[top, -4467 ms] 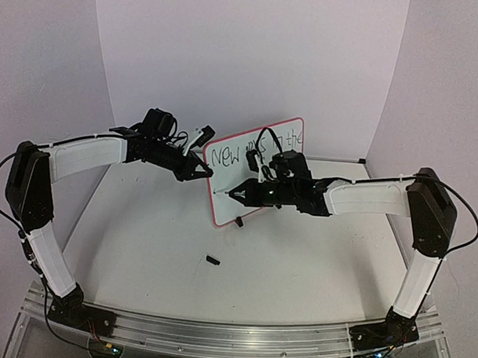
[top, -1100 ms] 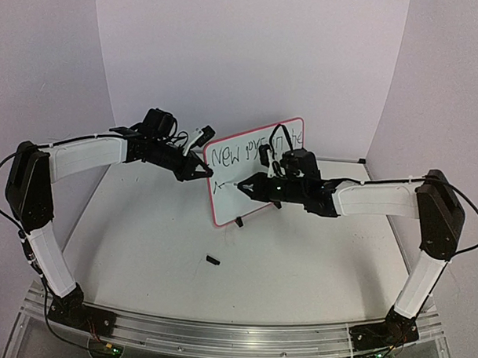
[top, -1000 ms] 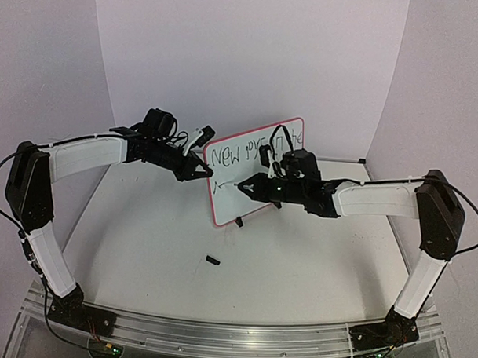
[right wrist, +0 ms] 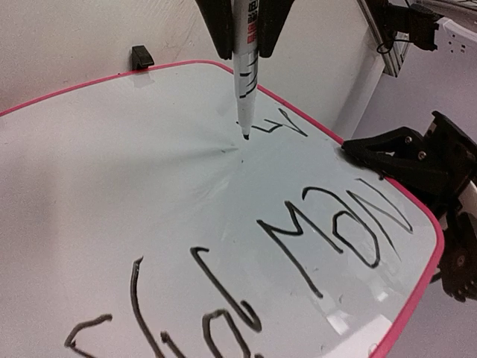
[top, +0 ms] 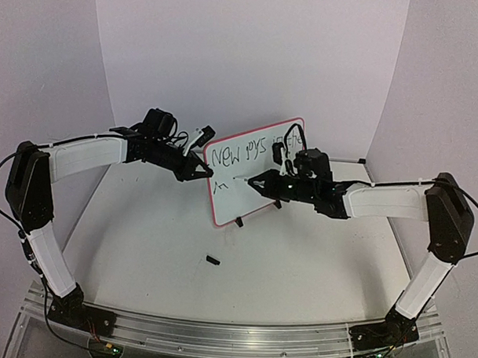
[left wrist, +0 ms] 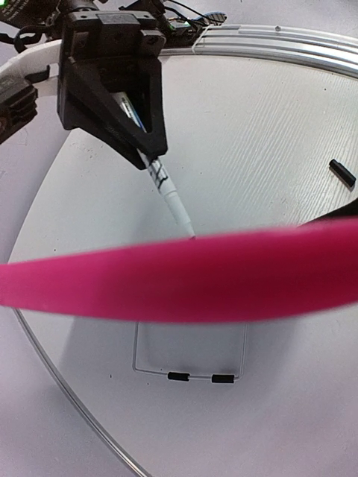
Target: Write a sentence on the whiteboard
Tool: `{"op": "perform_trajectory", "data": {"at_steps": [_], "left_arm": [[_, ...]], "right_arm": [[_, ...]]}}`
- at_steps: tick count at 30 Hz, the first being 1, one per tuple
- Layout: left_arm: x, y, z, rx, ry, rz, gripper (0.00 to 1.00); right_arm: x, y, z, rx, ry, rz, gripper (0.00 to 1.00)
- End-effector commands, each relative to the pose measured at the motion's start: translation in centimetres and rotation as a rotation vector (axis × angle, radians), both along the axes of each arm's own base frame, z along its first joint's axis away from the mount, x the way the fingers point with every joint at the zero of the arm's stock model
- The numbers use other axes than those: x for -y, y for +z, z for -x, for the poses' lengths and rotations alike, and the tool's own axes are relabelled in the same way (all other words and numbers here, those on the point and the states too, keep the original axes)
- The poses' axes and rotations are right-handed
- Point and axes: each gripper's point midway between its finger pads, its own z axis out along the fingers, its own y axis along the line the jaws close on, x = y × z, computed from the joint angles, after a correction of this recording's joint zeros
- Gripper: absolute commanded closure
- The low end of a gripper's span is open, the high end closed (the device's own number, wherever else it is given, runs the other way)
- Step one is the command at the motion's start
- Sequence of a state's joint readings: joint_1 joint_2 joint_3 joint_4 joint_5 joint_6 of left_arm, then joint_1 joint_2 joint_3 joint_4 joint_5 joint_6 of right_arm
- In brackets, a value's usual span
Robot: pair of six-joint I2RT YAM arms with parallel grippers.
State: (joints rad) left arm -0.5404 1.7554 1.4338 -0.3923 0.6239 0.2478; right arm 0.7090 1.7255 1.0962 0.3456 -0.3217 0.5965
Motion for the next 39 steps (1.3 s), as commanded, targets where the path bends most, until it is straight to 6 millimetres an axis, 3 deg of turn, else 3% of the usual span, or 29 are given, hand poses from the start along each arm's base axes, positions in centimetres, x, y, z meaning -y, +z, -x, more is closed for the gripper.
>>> {"op": "perform_trajectory", "data": {"at_steps": [1,11,17,39], "left_arm": [[0.7,-2.8,3.7,-0.152,-0.086,-0.056,1.00],[0.7,-3.0,3.7,-0.154,-0.085,-0.058,1.00],[0.7,-3.2,3.7,-0.158,-0.084,-0.060,1.00],[0.7,-3.3,3.6,-0.157,-0.082,-0.064,1.00]], "right_arm": [[0.5,2.2,-0.9,0.022,0.009,-0.097,1.00],[-0.6,1.9,-0.8,0.004,0.081,-0.127,1.00],[-0.3,0.9,-0.4,-0.010,0.079,-0.113,1.00],[-1.2,0.1,-1.8,-0.016,0.076,-0.106,1.00]]}}
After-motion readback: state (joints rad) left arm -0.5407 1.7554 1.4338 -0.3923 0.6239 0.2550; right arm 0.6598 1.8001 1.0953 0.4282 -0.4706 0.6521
